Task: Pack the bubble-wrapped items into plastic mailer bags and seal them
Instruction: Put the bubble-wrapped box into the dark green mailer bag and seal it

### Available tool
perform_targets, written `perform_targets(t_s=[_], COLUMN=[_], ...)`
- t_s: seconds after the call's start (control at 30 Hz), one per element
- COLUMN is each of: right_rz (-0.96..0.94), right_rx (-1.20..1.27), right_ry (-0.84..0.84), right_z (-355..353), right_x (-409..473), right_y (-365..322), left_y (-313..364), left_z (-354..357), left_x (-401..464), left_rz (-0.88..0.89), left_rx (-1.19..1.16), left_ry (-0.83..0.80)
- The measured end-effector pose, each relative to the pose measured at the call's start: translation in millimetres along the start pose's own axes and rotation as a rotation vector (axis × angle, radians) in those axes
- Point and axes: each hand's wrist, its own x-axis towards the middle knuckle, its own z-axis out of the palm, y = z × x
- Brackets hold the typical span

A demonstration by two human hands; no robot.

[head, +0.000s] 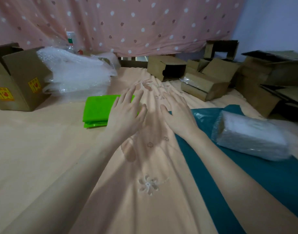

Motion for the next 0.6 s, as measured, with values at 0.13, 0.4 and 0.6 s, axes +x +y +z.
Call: perform_targets(t_s=[0.13,0.4,0.6], right_rz=[0.069,0.248,0.532], right_rx=[-0.046,-0.153,-0.092], right_ry=[0.049,0.173,0.23], right_z=[-38,-107,-133], right_x=[-25,-84,-123], right_y=[30,98,142], left_y=[45,140,190], left_z=[2,28,47], left_x=[-2,-17,-24], left_rz=[0.066,0.08,0.061], left_rx=[-0.025,-0.245,-0.477], left_ry=[-0.012,-0.153,-0.368])
